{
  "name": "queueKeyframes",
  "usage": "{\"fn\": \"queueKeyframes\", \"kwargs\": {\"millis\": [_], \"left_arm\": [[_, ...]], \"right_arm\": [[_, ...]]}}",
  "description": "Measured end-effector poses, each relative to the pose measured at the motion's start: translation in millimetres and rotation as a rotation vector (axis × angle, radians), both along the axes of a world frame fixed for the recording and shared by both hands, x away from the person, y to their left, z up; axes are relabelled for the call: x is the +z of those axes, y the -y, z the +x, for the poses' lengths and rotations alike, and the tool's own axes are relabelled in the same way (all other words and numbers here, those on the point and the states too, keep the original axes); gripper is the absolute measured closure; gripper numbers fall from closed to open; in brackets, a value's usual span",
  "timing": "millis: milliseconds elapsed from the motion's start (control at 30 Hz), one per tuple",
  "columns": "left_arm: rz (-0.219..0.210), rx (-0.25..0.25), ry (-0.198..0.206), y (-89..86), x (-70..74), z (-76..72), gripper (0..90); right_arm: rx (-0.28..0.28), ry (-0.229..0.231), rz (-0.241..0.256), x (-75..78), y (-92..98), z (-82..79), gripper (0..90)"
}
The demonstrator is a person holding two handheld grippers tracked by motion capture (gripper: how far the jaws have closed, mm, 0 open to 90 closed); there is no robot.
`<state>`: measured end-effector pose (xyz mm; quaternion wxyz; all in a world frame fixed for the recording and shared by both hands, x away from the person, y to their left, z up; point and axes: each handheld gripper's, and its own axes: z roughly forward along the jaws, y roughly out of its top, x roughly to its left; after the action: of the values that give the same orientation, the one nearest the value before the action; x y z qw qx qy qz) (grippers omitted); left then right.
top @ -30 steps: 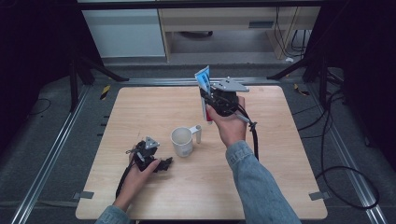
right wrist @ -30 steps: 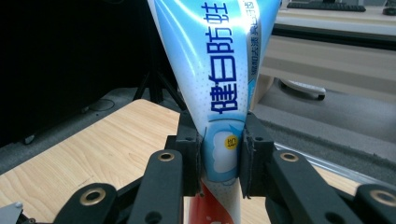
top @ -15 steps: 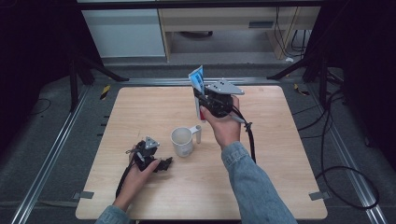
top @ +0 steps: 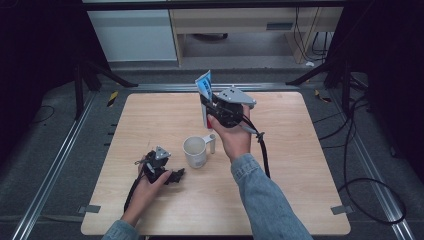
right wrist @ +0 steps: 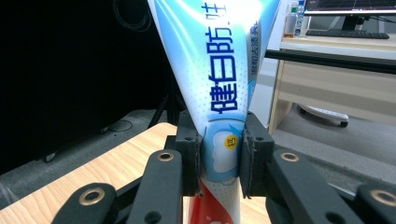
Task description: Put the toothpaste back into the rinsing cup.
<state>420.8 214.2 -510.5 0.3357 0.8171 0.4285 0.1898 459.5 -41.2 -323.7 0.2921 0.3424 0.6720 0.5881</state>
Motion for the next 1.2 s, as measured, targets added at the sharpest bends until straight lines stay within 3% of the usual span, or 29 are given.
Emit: {"fn": "queueKeyframes", "kwargs": {"millis": [767,1200], "left_arm": [[-0.001,-0.001,0.000,-0.1,0.0,0.2,0.0],[-0.001,-0.001,0.000,-0.1,-0.1,0.1,0.0]], "right_arm": [[0.039,-0.001,0.048,-8.3,-14.0,-9.6,72.8],[0.078,-0.055,0.075,-32.6,-24.1,-18.7,72.8]]}}
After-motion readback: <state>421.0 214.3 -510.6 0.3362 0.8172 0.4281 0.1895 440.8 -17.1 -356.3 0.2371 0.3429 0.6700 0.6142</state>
